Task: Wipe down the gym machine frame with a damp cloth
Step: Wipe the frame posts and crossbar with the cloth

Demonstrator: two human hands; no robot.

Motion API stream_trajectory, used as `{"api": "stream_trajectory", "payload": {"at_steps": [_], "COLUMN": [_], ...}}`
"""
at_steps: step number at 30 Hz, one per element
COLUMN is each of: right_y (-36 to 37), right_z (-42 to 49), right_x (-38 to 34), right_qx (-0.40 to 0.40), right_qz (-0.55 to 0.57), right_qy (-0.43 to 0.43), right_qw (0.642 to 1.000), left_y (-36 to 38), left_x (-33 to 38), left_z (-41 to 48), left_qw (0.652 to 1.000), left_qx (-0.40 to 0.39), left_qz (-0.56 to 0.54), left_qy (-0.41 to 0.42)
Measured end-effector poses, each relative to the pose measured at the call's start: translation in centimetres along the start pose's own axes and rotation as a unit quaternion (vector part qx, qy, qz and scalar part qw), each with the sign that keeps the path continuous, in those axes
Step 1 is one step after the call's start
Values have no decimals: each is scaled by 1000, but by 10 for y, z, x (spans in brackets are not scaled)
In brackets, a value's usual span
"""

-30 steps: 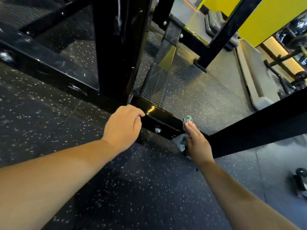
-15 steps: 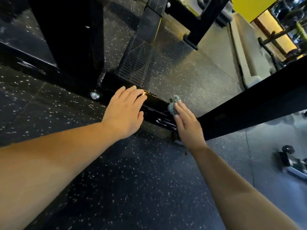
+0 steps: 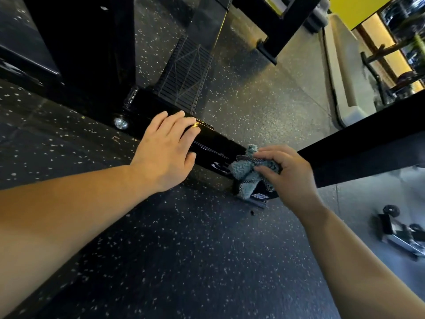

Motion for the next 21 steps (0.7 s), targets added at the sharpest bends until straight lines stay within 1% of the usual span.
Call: {"api": "stream_trajectory", "payload": {"at_steps": [1,4,5,7,9,13,16,19,21], "right_y": [9,48,57,66,71,93,93,78,69], "right_z": [1,1,2,9,21,45,43,25,13], "right_x": [2,9,11,9,-5,-43,-40,-1,19], "right_qx": [-10,-127,-144,-127,-114,-105,-88,-108,-123], "right_qz": [-29,-110,-137,-183,-202,-195,-179,-200,-248], "right_qy": [-5,-2,-8,-27,-35,-89,-112,-72,-35], "right_qw": [1000,986,980,974,972,971,974,971,960], "left_y": [0,1,1,2,4,8,7,4,2], "left_x": [0,0,0,-1,-2,5,4,-2,-3], "left_z": [0,0,0,0,-1,-2,-3,-3,-3], "left_qw": [1000,1000,1000,1000,1000,999,999,998,998], "left_qx": [1,8,11,14,12,10,6,-15,-29], "left_qz": [2,4,7,12,23,31,39,42,43], "left_qy": [-1,4,6,8,10,3,13,34,35]}}
Point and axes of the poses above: each hand's wrist, its own z-axis towards the middle knuckle, its own y-axis out of the palm, x = y × z, the point moved 5 cm from there along z, towards the middle knuckle, and after that the axes turned 3 degrees about -z, right-handed, at the moved point
